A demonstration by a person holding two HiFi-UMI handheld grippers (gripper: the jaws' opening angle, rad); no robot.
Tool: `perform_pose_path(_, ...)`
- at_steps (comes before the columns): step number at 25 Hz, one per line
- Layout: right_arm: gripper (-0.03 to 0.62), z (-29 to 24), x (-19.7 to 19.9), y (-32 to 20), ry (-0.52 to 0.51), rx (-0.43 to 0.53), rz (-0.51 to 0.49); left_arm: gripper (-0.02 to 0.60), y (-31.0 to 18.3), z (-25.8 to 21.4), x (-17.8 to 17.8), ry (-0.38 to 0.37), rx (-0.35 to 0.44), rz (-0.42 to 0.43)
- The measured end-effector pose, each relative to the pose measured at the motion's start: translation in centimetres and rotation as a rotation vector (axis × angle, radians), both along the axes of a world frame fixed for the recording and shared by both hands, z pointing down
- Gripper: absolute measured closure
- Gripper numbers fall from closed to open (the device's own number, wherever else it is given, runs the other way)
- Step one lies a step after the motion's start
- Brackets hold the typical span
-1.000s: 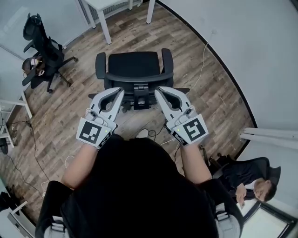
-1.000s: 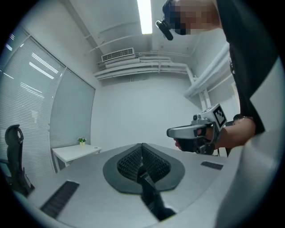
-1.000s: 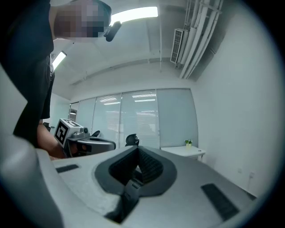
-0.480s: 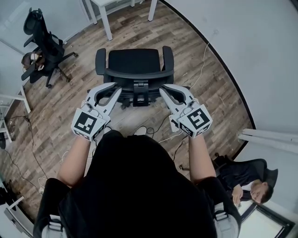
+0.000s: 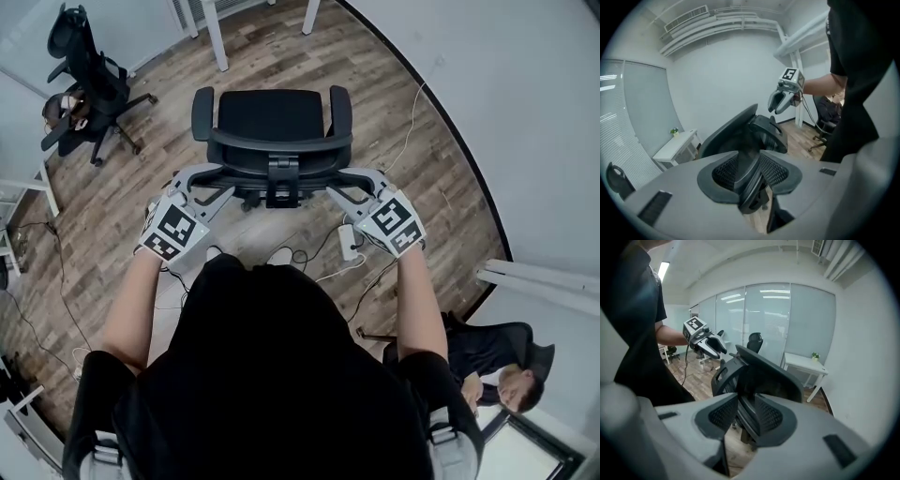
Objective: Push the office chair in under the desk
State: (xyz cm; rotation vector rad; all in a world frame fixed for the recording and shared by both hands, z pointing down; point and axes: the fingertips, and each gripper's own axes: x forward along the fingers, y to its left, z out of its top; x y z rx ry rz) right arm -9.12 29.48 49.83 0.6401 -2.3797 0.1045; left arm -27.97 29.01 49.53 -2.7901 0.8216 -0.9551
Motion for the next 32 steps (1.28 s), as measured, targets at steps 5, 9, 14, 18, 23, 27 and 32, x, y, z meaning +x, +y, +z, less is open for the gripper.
perform_pose_path(5,0.471,2.0,0.1,-0.4,0.097,-0.034,-0.055,0.439,0.0,2.5,-0.4,-0.153,-0.042,0.075)
perform_pose_path(9,0.448,3.6,0.2,-0.4,0.205,-0.058,-0.120,0.425,0.4,4.3,-0.2,-0.232,-0.113,0.137)
perform_pose_path(14,0.421,5.6,0.8,-0.7,0.407,-0.051,-0.227,0.416,0.7,6.0,-0.1,-0.365,-0.151,0.205)
perform_pose_path(18,0.419,7.8,1.7,-1.0,0.588,-0.046,-0.315,0.407,0.5,7.6,-0.5,-0.467,-0.182,0.248)
perform_pose_path(23,0.421,10.0,2.1,-1.2,0.725,-0.060,-0.405,0.407,0.4,9.7,-0.9,-0.582,-0.204,0.287)
perform_pose_path(27,0.422,11.4,1.8,-1.0,0.775,-0.066,-0.448,0.407,0.3,11.3,-0.9,-0.644,-0.219,0.305)
perform_pose_path(32,0.462,12.2,1.6,-1.1,0.820,-0.043,-0.465,0.430,-0.3,12.7,-0.8,-0.724,-0.180,0.324)
